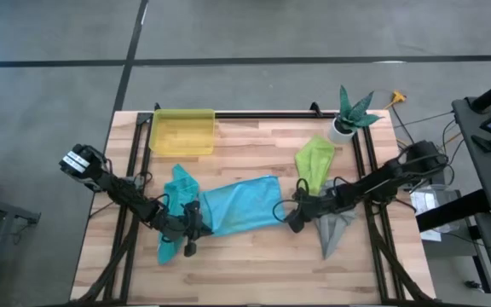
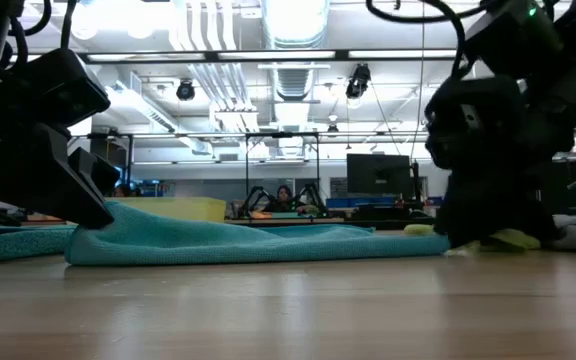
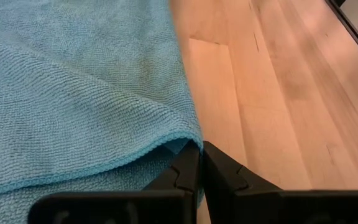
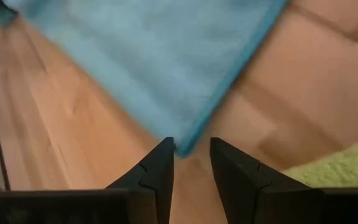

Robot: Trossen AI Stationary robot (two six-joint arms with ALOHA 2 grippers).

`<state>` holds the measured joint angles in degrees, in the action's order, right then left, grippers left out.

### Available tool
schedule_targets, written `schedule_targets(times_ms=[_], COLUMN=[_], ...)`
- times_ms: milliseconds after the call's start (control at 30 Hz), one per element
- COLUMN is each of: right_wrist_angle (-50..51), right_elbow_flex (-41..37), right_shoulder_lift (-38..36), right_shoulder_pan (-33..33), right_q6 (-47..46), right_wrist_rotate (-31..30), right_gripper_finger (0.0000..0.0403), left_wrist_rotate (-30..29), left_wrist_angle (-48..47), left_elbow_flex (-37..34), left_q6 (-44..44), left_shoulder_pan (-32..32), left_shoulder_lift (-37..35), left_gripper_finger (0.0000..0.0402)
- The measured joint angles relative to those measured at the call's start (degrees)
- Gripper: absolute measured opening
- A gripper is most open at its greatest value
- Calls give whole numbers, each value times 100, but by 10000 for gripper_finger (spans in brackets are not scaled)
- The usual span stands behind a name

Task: Roll microfiber towels into tight, uniform cylinder then place into a basket
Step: Roll the right light blue towel

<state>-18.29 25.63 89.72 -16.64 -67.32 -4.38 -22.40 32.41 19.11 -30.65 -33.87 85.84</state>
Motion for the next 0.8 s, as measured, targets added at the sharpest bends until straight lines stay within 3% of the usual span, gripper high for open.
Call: schedule_targets(times_ms=[133,500,633,800], right_wrist_angle=[-214,173,202,288], right_elbow_flex=[244,671,669,651], right_shoulder_lift=[373,408,369,258], right_shoulder_pan=[0,50,52,59], right_q6=[253,418,473,589], right_wrist_rotate=[242,221,172,112], right_gripper_finger=[119,267,280,268], left_wrist_rotate=[1,40,39,38], left_wrist_angle=[-49,-49,-81,-211], left_elbow_flex=[-4,-9,-9,-13], left_q6=[-2,1,-4,-48], left_shoulder_pan=[-3,-189,-216,-221], left_shoulder_lift=[-2,-2,-2,-2], left_gripper_finger=[0,0,0,0])
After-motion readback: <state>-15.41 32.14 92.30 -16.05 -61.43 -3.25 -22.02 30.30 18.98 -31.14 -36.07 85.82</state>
